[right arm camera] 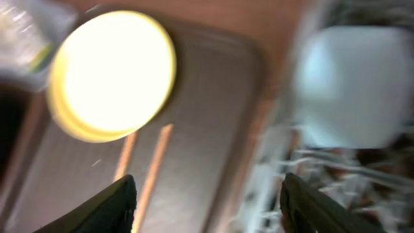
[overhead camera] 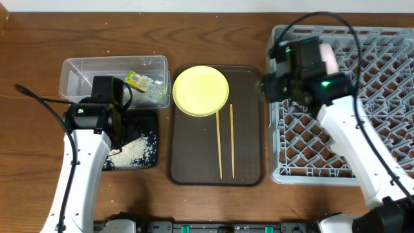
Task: Sort waste into correct bins and load items into the dishwasher rack
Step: 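Lower the right gripper onto a wooden chopstick on the brown tray and grasp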
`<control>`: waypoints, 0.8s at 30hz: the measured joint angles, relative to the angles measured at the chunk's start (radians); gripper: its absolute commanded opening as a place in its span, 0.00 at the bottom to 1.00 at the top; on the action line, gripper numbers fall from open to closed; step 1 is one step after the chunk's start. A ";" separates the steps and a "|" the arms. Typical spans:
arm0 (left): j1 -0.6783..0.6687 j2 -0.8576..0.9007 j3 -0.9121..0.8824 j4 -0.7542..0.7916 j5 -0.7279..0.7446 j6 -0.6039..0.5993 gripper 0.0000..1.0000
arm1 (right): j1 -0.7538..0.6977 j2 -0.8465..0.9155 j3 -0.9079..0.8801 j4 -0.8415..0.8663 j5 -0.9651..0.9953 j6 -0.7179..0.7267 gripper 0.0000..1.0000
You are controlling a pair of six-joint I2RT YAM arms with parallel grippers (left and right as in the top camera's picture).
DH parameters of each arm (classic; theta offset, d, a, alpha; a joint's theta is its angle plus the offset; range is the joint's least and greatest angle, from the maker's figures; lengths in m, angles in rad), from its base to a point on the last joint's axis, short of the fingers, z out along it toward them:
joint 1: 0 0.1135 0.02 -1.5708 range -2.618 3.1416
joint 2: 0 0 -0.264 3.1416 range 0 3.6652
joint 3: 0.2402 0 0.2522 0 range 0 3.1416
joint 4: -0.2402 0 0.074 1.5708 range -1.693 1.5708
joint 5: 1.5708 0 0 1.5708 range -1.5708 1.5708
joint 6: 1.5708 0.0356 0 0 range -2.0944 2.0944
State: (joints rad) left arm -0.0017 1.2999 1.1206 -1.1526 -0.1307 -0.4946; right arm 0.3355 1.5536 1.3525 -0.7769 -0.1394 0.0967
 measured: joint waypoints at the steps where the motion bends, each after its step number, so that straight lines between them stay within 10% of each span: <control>1: 0.000 0.000 0.000 0.000 0.000 0.000 0.68 | 0.023 0.000 -0.002 -0.004 -0.010 0.005 0.68; 24: 0.000 0.000 0.000 0.000 0.000 0.000 0.69 | 0.401 0.346 -0.120 -0.049 0.101 0.420 0.56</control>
State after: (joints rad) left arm -0.0017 1.2999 1.1206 -1.1526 -0.1307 -0.4946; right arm 0.7361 1.8996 1.2327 -0.8261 -0.0387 0.5163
